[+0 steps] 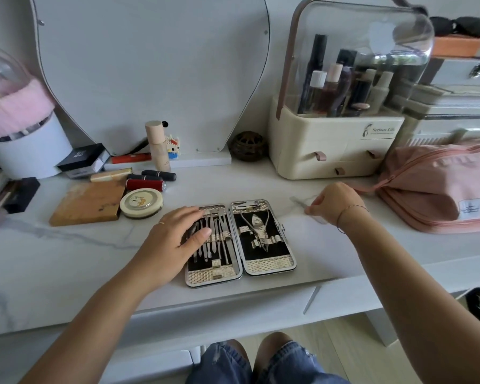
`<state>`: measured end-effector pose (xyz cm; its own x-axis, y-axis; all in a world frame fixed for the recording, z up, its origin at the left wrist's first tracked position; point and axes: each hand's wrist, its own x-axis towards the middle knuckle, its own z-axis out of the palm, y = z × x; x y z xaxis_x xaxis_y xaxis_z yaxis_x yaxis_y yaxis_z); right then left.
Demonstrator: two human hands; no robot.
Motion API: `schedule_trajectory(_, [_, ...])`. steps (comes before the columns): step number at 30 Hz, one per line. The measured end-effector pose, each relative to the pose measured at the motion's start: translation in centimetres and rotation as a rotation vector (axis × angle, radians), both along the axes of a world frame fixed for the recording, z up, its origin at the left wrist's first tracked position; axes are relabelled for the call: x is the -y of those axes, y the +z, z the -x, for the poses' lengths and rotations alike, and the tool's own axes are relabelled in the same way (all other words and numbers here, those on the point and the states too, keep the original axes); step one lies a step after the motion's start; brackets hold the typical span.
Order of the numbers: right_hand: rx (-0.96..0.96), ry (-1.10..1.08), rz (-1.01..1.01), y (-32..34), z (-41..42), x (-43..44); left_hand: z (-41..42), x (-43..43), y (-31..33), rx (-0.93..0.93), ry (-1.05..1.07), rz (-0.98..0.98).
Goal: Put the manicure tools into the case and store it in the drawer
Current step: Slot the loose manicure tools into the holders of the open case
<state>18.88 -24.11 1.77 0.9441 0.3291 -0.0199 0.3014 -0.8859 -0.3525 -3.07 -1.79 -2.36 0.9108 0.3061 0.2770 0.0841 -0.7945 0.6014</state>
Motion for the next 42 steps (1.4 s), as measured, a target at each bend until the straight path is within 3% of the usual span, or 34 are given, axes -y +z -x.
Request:
schedule_trajectory(5, [-0.018,0.060,-0.044,0.2,0.3,-0.4,0.0,-0.1,0.1,0.029,0.012,0.027])
schedule_trajectory(8, [-0.038,0.186,-0.239,0.9,1.3,-0.9,0.0,0.0,0.1,0.026,0.012,0.011])
schedule_trajectory(12, [-0.396,0.428,-0.630,1.6,3.7,-3.3,0.0,-0.1,0.0,0.020,0.021,0.014])
schedule_trajectory(17, [-0.535,0.524,-0.711,1.5,4.8,-7.2,0.0,-0.1,0.1,0.017,0.024,0.026])
schedule_trajectory(23, [-0.399,0.599,-0.547,0.6,3.9,-8.7,0.0,-0.2,0.1,0.034,0.021,0.048])
schedule_trajectory(31, [-0.439,0.651,-0.456,0.8,3.2,-8.8,0.0,-0.3,-0.1,0.046,0.008,0.040])
schedule_trajectory(42, [0.064,0.742,0.038,1.4,4.7,-8.7,-0.4,-0.5,-0.6,-0.002,0.029,-0.090])
